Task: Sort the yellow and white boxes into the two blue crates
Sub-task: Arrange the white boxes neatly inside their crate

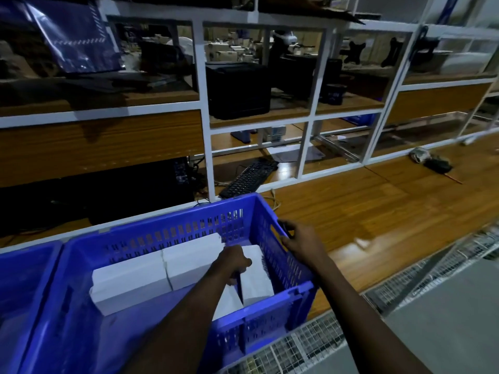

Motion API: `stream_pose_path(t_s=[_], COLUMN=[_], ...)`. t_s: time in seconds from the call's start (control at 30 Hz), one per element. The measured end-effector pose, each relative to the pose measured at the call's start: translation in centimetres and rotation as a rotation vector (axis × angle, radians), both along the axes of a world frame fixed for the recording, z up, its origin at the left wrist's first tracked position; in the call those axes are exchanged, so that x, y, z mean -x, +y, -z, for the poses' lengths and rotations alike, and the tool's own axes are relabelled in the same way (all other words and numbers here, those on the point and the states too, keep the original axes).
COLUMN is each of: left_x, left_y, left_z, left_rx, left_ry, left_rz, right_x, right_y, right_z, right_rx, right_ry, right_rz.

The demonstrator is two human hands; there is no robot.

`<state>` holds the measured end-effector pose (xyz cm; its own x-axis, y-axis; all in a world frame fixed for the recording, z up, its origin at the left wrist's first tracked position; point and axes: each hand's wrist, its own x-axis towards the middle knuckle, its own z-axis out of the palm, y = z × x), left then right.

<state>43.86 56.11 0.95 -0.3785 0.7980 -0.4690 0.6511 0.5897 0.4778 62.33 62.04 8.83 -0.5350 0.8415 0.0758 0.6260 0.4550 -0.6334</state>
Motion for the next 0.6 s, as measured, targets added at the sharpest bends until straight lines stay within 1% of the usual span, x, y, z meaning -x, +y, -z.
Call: stream_pose_path(t_s=[0.03, 0.13, 0.23, 0.33, 0.4, 0.6], left_x=[-0.3, -0.6, -0.2, 0.0, 0.0, -0.4], left_y=[0.1, 0.9, 1.1, 0.8, 0.8, 1.4], left_z=[0.3, 1.1, 2.2, 3.2, 3.4, 3.4], left_rx=[0.026, 0.040, 0.119, 0.187, 0.199, 0.209], left_ry=[-0.024, 0.021, 0.023, -0.073, -0.139, -0.153], left_rz=[-0.020, -0.006, 0.017, 0.034, 0.020, 0.034], right_x=[0.0, -0.1, -0.1, 0.0, 0.2, 0.6], right_y=[0.1, 0.2, 0.5, 1.0, 1.2, 1.2], right_z=[0.1, 0.3, 0.6, 1.0, 1.2, 1.7], right_rx=[-0.003, -0.012, -0.014, -0.033, -0.043, -0.073], right_ry=[0.000, 0.009, -0.012, -0.023, -0.032, -0.054], right_rz=[-0.002, 0.000, 0.006, 0.011, 0.023, 0.035])
